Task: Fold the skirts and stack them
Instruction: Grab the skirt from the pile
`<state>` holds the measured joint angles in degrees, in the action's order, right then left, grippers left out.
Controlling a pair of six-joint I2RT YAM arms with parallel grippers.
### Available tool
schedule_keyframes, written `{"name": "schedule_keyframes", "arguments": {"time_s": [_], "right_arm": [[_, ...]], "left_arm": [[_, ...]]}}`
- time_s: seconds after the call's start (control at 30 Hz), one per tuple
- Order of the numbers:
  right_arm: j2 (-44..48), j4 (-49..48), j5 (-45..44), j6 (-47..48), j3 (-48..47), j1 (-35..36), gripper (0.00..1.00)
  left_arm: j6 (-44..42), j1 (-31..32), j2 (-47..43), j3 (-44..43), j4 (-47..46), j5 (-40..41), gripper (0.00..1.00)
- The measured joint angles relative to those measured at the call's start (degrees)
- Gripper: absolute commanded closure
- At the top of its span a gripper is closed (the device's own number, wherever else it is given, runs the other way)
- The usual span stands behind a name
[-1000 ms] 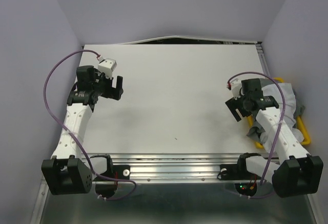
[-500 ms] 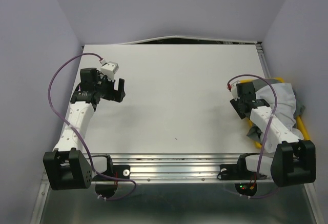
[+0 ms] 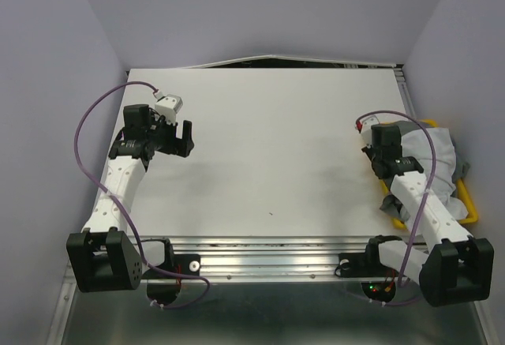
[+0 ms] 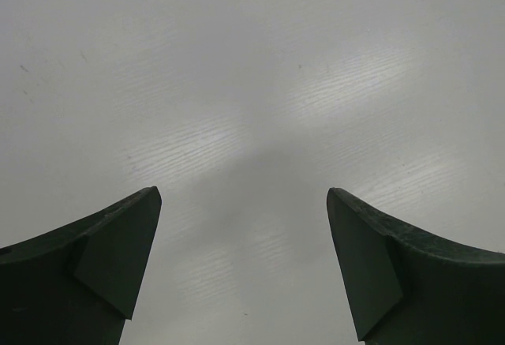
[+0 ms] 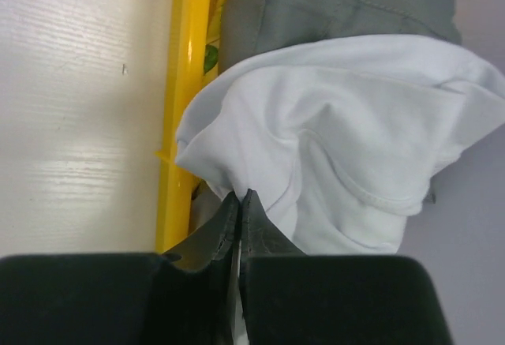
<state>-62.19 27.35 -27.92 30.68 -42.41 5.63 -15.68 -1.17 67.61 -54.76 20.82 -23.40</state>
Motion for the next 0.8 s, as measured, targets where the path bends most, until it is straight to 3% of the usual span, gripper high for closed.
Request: {"name": "schedule_keyframes", "arguments": {"time_s": [0.2,0.47,0.63,0.8], "right_arm": [[1.7,2.56,3.04,-0.02,-8.63,0.0,0.99],[-0.68,8.81,14.01,-3.52,-30.58,-0.04,0.99],[-4.81,12.11,27.15,-8.17,-40.68,-0.31,0.99],[-9.92,13.46,40.76,-15.19,-42.49,0.2,0.99]], "left_arm": [[0.11,0.0,0.0,-0.11,0.11,-0.44,0.01],[0.09,0.0,0.74,-3.43,1.18,-2.84,0.01],[0.13,0.0,2.4,-5.7,1.7,-4.5,0.02],[0.61,0.0,3.87,-7.78,2.23,-6.14,0.01]]}}
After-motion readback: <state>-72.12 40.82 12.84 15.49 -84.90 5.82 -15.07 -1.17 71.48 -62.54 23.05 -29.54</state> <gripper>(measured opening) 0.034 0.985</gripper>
